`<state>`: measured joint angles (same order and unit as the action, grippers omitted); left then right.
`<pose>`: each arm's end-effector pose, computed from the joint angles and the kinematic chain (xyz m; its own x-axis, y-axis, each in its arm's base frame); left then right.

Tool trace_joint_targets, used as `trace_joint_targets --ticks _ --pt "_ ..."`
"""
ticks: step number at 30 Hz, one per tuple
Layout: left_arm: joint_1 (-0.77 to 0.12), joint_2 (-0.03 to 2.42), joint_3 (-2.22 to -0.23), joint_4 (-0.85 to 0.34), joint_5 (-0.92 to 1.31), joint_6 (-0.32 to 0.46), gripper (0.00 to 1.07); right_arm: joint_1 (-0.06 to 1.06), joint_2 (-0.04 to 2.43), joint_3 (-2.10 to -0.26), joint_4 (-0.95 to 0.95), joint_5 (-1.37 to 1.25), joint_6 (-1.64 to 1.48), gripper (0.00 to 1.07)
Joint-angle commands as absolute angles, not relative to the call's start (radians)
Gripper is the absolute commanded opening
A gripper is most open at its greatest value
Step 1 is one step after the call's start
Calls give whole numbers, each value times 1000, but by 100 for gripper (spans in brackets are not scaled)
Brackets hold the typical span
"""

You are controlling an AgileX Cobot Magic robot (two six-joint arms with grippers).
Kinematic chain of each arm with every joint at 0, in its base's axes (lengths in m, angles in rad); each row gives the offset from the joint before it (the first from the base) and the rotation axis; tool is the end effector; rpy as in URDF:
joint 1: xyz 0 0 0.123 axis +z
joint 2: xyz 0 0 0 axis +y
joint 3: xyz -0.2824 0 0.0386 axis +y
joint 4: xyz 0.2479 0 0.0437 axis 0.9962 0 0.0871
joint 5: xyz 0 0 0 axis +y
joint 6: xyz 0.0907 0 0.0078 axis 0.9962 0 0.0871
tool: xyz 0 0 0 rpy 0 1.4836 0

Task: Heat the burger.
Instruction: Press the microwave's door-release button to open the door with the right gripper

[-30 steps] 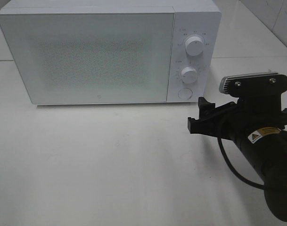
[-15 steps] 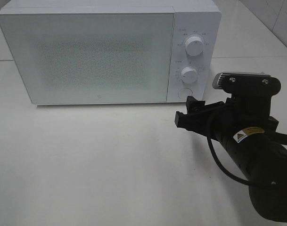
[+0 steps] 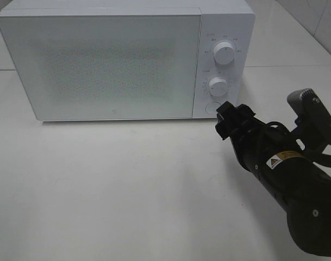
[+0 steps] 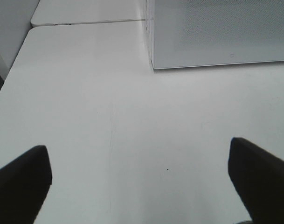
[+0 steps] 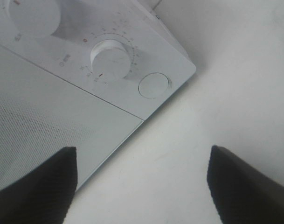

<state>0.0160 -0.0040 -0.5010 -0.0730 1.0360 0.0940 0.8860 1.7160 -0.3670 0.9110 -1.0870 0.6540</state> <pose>-0.0046 -0.0058 0.2796 -0.4253 0.0498 -0.9037 0.0650 0.9976 0.0244 0.1987 0.1427 0.1392 -0.2263 0.7736 -0.5919 0.1752 0.6301 0.7565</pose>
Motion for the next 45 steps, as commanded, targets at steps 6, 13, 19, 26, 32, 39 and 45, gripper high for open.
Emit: trace_joint_targets --ticks 6,13,19,26,32,39,45 --pt "17 -28 -499 -79 1029 94 98 891 1714 -373 898 -1061 1055 65" --pt "17 -28 -499 -79 1029 94 98 891 1714 -373 898 -1061 1264 26" --pt "17 -28 -499 -79 1029 94 98 887 1714 -373 899 -1059 1283 0" --pt "17 -28 -499 -79 1029 94 98 873 1715 -375 906 -1058 1279 0" --pt "17 -28 -499 -79 1029 94 98 805 1768 -395 816 -1041 1313 0" --pt "17 -28 -499 -79 1029 94 98 742 1840 -475 736 -1028 1362 0" --pt "17 -28 -499 -79 1029 94 98 702 1883 -533 703 -966 1362 0"
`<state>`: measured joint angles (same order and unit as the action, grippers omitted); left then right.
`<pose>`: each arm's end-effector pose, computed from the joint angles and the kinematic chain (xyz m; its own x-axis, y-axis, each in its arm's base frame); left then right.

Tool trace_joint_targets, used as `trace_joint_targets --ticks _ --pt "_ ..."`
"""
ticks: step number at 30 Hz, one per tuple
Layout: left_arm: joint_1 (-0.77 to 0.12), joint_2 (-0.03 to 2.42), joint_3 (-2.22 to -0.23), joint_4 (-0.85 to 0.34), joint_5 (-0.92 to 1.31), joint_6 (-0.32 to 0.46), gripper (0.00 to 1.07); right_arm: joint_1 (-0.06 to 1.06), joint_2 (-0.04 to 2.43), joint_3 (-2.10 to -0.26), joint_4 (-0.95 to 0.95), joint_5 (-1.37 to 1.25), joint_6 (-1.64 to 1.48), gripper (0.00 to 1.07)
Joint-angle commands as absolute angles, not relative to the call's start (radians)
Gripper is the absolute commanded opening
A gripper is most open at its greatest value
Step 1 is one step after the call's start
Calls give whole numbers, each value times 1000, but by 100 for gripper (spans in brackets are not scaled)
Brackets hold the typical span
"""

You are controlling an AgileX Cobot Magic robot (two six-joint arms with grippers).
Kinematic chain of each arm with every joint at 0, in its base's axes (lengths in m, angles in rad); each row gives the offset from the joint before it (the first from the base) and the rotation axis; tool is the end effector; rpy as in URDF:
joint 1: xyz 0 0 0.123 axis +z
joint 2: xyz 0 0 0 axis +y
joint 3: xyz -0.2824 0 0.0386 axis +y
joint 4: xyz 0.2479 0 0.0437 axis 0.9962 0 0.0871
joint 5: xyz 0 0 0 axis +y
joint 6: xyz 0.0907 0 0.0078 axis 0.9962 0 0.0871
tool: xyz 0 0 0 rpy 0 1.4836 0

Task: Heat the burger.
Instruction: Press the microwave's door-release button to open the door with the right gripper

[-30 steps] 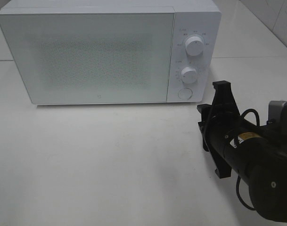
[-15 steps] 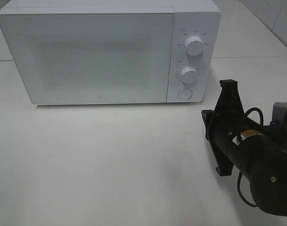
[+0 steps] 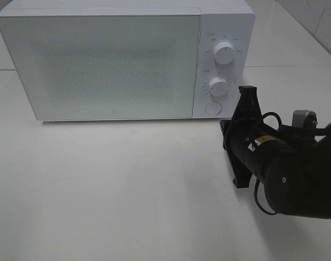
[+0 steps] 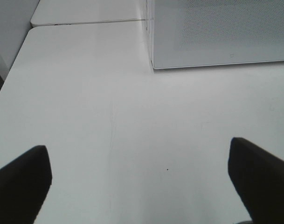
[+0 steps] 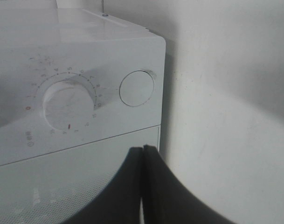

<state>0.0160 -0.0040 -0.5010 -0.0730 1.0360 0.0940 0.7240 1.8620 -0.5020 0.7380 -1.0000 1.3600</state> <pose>-0.0046 -0.0058 0.2796 -0.4253 0.0498 -0.9037 0.0650 0.9976 0.0244 0.2448 0.1477 0.1187 -0.0796 0.9968 0.0003 0.3327 0.0263 0.9427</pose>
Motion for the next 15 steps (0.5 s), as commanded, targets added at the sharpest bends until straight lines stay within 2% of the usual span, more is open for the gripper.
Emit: trace_joint_targets --ticks 1,15 --pt "17 -28 -499 -79 1029 94 98 693 1894 -546 697 -961 1362 0" --pt "17 -28 -499 -79 1029 94 98 566 2006 -707 590 -894 1379 0"
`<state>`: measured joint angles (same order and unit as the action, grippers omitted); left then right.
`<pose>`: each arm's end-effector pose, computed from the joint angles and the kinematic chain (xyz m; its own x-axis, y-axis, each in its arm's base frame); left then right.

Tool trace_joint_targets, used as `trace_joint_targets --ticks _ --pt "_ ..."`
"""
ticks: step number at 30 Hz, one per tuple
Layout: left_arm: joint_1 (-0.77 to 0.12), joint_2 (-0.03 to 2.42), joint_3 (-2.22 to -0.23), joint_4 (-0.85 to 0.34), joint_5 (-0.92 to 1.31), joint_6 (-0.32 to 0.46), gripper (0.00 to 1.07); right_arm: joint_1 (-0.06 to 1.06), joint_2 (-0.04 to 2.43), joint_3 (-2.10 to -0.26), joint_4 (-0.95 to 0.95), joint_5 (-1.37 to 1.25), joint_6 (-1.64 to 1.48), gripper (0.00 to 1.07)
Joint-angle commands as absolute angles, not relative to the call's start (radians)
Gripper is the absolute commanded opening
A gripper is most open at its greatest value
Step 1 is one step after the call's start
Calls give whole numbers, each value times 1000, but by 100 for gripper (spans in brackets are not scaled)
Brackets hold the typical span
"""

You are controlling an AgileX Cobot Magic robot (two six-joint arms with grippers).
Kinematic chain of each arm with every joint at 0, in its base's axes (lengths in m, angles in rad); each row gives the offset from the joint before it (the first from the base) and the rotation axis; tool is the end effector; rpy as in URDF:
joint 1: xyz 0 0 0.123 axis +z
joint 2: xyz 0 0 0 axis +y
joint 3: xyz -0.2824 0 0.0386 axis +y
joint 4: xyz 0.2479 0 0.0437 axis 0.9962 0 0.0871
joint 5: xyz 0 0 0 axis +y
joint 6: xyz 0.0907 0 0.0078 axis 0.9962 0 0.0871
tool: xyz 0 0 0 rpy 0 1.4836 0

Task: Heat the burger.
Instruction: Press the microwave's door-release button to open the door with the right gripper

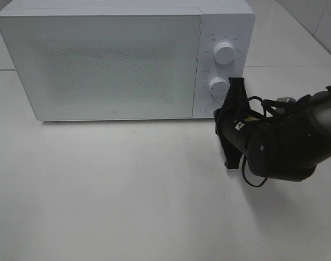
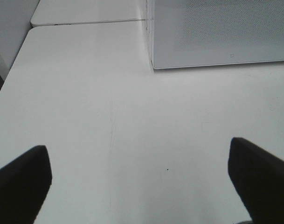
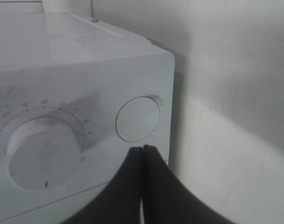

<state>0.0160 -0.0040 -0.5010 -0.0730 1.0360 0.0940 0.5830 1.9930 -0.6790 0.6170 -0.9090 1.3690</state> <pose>-0.0046 -0.0058 0.2796 -0.4253 0.0498 -0.9037 0.0650 0.9976 0.0244 0.2985 0.1471 0.1031 -0.0681 0.9976 0.0084 0.3612 0.0168 0.9323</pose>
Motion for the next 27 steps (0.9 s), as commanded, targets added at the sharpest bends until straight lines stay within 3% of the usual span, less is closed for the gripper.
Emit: trace_joint_targets --ticks 1,27 --pt "17 -28 -499 -79 1029 94 98 566 2006 -707 590 -894 1379 0" --pt "17 -28 -499 -79 1029 94 98 512 2114 -843 556 -881 1384 0"
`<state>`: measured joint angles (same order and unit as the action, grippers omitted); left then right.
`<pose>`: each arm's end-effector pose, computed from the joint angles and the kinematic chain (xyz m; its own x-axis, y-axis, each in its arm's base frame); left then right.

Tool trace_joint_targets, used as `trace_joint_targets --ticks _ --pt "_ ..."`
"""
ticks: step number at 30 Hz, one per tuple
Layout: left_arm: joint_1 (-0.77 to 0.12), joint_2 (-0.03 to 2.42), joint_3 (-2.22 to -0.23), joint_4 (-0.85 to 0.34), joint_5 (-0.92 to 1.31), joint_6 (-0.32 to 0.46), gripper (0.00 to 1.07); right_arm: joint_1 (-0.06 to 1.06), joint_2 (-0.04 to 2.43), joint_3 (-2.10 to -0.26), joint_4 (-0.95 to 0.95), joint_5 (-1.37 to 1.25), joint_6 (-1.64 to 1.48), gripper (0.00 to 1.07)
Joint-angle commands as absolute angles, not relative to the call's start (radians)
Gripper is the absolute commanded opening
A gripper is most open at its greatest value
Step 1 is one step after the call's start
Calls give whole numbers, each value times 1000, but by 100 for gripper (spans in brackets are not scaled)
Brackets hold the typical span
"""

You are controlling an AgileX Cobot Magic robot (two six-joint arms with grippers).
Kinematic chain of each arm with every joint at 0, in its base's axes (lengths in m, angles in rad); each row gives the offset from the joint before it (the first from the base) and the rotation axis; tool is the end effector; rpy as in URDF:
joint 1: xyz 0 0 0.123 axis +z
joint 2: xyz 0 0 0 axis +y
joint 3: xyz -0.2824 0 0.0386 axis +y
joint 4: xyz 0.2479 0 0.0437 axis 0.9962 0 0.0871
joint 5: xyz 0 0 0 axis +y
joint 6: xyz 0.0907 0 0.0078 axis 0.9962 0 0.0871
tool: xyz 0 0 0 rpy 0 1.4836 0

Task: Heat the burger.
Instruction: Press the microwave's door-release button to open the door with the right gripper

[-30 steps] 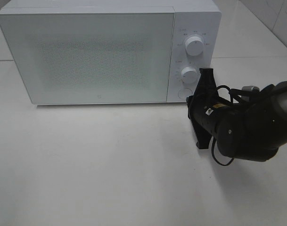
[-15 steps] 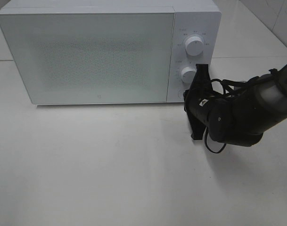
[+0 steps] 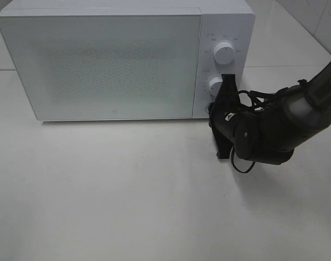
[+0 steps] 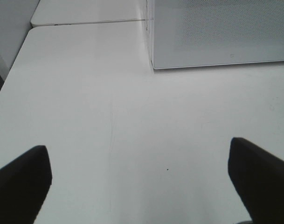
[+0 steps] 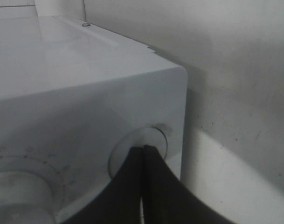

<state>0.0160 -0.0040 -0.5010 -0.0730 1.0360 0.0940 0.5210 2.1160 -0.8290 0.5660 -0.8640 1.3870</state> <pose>-0.0046 -0.0058 0.2796 -0.4253 0.0498 -0.9037 0.0650 0.9976 0.0244 0.3365 0.1504 0.0847 -0.0558 0.9981 0.0253 0.3734 -0.0026 0.9277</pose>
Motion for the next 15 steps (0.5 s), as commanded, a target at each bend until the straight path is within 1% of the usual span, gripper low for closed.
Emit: trace_joint_targets --ticks 1,7,11,15 --pt "17 -28 -499 -79 1029 94 98 512 2114 -843 556 -881 1384 0" --pt "17 -28 -499 -79 1029 94 98 512 2114 -843 558 -914 1390 0" --pt "17 -28 -499 -79 1029 94 98 512 2114 -843 557 -990 1390 0" --pt "17 -28 -499 -79 1029 94 98 500 2117 -852 553 -993 1386 0"
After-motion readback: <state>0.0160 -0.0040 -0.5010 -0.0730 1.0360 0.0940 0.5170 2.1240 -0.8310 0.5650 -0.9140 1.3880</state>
